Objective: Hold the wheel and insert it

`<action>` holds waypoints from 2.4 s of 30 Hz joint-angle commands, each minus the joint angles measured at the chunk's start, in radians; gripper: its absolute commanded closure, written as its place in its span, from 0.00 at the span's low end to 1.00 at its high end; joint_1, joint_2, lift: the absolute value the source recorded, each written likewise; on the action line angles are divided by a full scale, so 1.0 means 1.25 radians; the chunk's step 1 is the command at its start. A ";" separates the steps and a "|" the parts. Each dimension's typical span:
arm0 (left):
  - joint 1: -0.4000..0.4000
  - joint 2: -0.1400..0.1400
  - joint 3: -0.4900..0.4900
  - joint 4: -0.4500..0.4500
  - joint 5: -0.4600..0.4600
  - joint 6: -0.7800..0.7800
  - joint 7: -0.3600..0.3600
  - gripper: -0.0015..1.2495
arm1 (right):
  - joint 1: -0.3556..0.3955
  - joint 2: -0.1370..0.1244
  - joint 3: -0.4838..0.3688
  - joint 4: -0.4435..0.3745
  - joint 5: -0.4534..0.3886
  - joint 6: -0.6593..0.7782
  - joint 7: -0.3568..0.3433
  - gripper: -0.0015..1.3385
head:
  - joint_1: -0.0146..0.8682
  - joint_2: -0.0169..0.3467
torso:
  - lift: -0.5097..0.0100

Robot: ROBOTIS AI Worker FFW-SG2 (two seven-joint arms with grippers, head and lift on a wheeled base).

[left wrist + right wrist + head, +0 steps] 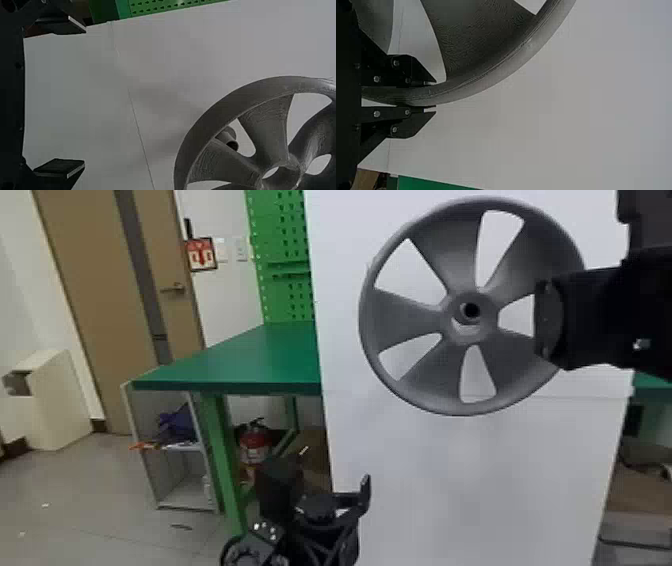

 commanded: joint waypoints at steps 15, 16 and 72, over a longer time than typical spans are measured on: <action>0.000 0.000 -0.001 0.000 0.000 0.000 0.000 0.08 | -0.022 0.001 -0.018 0.011 0.000 0.000 0.001 0.89 | 0.41 0.93 | 0.13; 0.000 0.000 -0.001 0.000 0.002 0.000 0.000 0.08 | -0.023 0.001 -0.018 0.011 0.000 -0.001 0.001 0.89 | 0.41 0.93 | 0.13; -0.005 0.000 -0.004 0.001 0.000 0.000 0.001 0.08 | -0.032 0.001 -0.038 0.071 0.017 -0.032 0.001 0.89 | 0.41 0.93 | 0.13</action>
